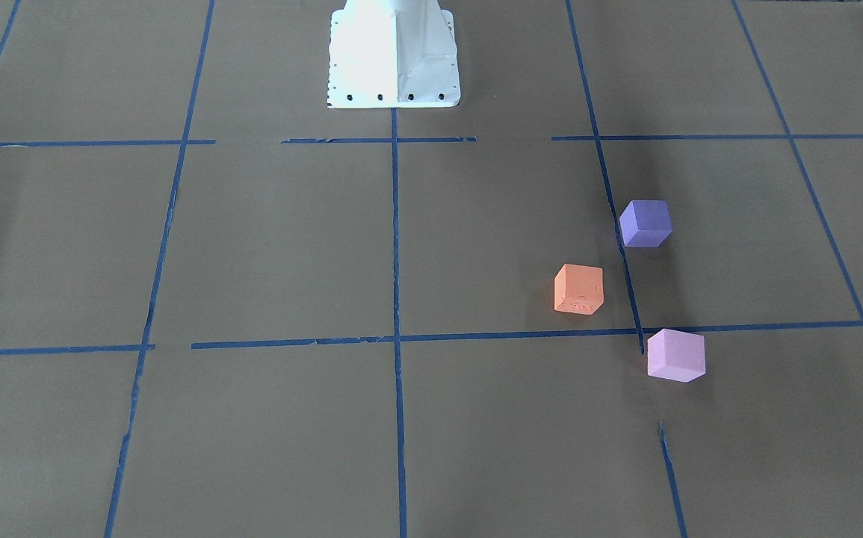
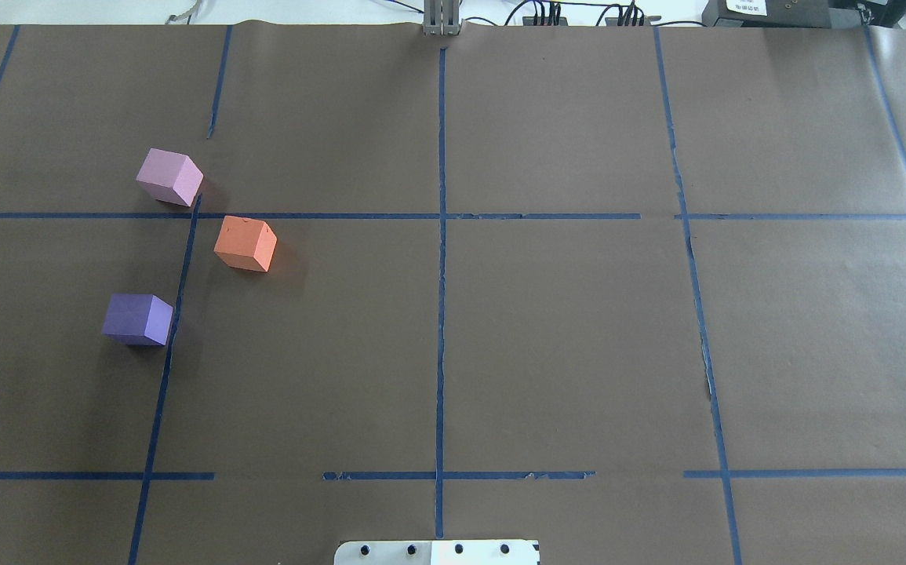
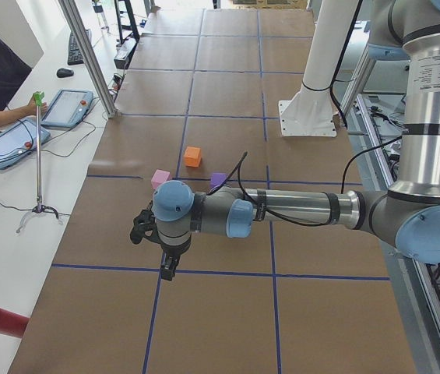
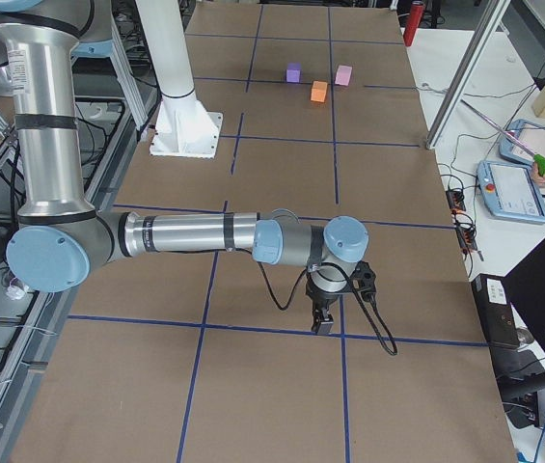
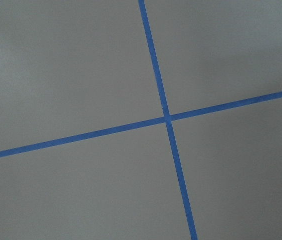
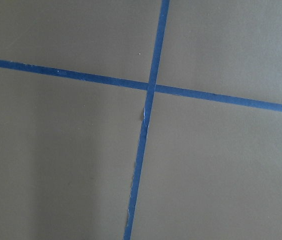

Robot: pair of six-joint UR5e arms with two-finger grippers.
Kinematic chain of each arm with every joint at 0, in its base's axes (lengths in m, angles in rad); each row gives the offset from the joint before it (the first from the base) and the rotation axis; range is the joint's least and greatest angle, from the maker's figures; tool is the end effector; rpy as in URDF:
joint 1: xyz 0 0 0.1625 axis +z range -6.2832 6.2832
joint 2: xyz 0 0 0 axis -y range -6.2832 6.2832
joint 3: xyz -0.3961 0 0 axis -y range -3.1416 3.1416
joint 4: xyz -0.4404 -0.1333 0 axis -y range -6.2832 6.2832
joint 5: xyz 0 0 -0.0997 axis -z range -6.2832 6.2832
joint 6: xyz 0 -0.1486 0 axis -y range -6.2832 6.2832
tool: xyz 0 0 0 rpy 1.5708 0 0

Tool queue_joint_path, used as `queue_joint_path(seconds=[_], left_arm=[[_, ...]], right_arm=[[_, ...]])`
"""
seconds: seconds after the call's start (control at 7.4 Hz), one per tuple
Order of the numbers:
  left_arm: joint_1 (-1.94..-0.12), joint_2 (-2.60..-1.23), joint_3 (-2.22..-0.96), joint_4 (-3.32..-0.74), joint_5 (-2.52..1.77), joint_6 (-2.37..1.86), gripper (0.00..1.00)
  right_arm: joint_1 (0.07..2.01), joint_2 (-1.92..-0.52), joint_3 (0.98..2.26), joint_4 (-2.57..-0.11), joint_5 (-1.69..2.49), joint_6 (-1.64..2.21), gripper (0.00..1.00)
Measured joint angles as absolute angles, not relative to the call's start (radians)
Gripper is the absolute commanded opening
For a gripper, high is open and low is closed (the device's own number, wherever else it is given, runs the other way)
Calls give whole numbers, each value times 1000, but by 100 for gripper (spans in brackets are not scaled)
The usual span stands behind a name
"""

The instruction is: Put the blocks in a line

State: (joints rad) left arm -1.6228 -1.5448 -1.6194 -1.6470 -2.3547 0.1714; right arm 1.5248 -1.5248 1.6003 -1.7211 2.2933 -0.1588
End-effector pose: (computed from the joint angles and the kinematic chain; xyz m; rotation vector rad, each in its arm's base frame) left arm -0.0564 -0.5374 0.6434 0.1806 0.7687 0.1519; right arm 0.0098 -0.5495 0.6436 -0.0307 -0.7259 -0.1687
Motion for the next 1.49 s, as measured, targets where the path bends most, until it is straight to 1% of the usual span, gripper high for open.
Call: queue_joint_path(seconds=[0.81,0.95,1.22,1.35,1.49], left_arm=[[-1622,-1555,-1650,-1646,-2355,167,100],[-1620,-1558,-1670,-1642,-2356,158,100],[-1544,-1571,-1804,-1608,-2354,9,100],[-1463,-1588,-1879,-1599,-2354,-117,100],[-1373,-1632,-1928,-1591,-2353,-265,100]], right_arm=[[1525,-1525,1600,-1721,2293,-159,100],[1525,-1525,1600,-1721,2293,-158,100],[1525,-1525,1600,-1721,2293,-158,100],[1525,-1525,1601,-1721,2293,-158,100],[1525,-1525,1600,-1721,2293,-159,100]])
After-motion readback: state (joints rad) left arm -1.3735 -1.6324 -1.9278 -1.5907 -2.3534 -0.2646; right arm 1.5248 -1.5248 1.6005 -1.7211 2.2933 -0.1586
